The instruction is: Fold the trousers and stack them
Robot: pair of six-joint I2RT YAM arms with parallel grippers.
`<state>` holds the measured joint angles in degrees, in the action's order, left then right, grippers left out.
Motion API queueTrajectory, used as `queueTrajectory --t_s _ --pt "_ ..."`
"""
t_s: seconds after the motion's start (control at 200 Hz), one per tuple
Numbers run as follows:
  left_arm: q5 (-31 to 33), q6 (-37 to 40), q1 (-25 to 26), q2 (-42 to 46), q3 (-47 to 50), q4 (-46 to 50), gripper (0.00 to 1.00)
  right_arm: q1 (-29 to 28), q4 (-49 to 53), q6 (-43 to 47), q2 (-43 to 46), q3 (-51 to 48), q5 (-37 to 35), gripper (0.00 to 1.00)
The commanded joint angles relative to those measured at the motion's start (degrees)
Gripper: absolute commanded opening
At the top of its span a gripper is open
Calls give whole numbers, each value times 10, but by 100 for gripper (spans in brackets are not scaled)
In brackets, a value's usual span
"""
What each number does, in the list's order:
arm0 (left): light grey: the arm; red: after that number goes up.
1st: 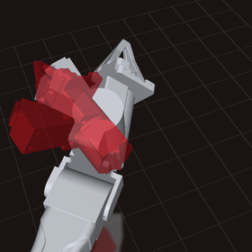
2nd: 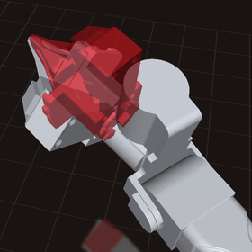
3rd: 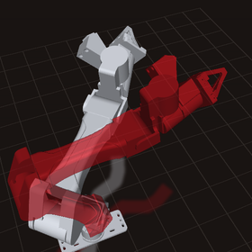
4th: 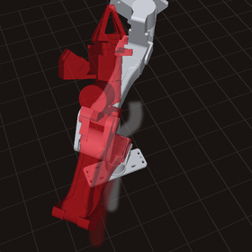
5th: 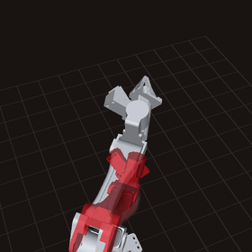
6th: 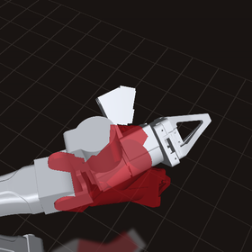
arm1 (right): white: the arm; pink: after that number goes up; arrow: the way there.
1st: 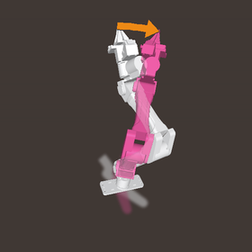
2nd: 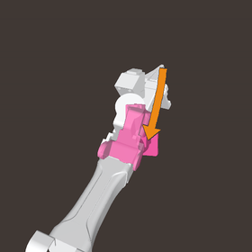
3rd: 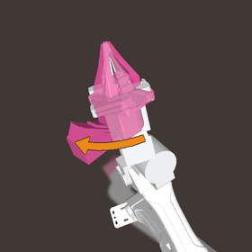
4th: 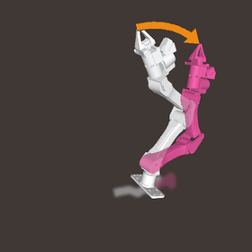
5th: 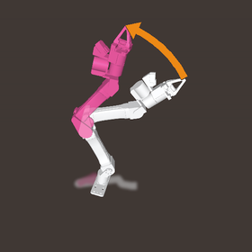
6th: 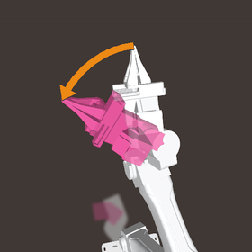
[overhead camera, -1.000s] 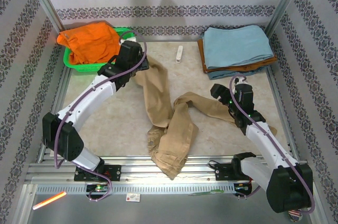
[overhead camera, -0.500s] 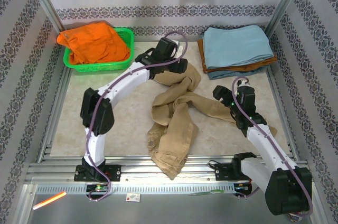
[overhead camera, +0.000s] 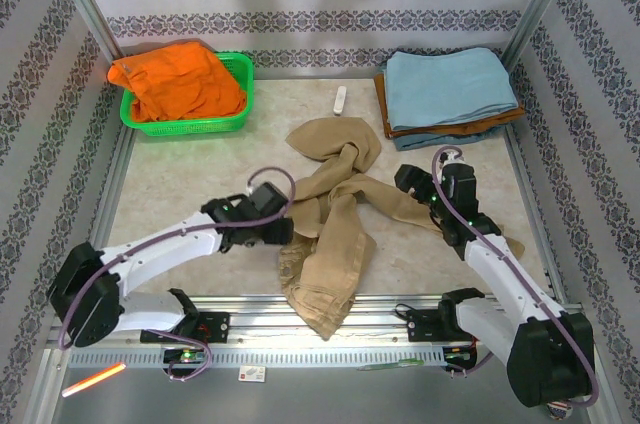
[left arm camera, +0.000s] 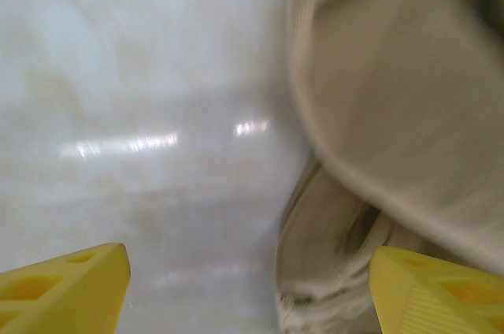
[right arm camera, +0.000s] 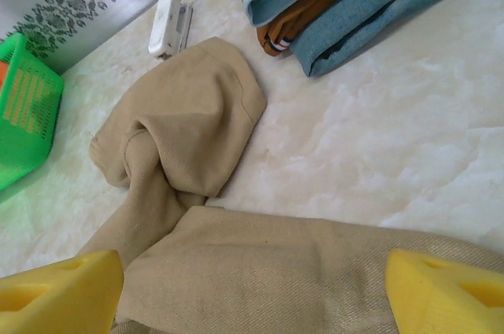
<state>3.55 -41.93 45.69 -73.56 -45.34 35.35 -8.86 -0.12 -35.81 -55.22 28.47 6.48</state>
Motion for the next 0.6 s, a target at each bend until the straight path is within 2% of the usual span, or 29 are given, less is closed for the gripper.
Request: queueTrajectory --t_s 0.0,0.105,0.19,0.275,0.35,0.415,0.49,0.595 --pt "-38 -39 38 -22 16 -83 80 -7 -6 6 -11 5 -2 86" --pt "-63 -35 54 -74 22 -122 77 -7 -3 6 -8 4 -8 86" --pt "-88 -39 55 -94 44 -190 59 -7 5 9 -1 6 -14 86" --pt "-99 -50 55 -94 66 -243 30 -7 17 13 5 8 -23 86" --pt "-82 -36 55 -90 52 -202 0 -6 26 14 11 10 -27 86" --pt "-35 -18 55 -61 33 -137 0 -7 32 17 14 11 -29 86" --pt "52 -12 43 8 8 -37 0 -6 36 16 13 14 -31 86" --pt "107 11 -41 117 -37 80 0 -6 37 7 8 16 -29 86"
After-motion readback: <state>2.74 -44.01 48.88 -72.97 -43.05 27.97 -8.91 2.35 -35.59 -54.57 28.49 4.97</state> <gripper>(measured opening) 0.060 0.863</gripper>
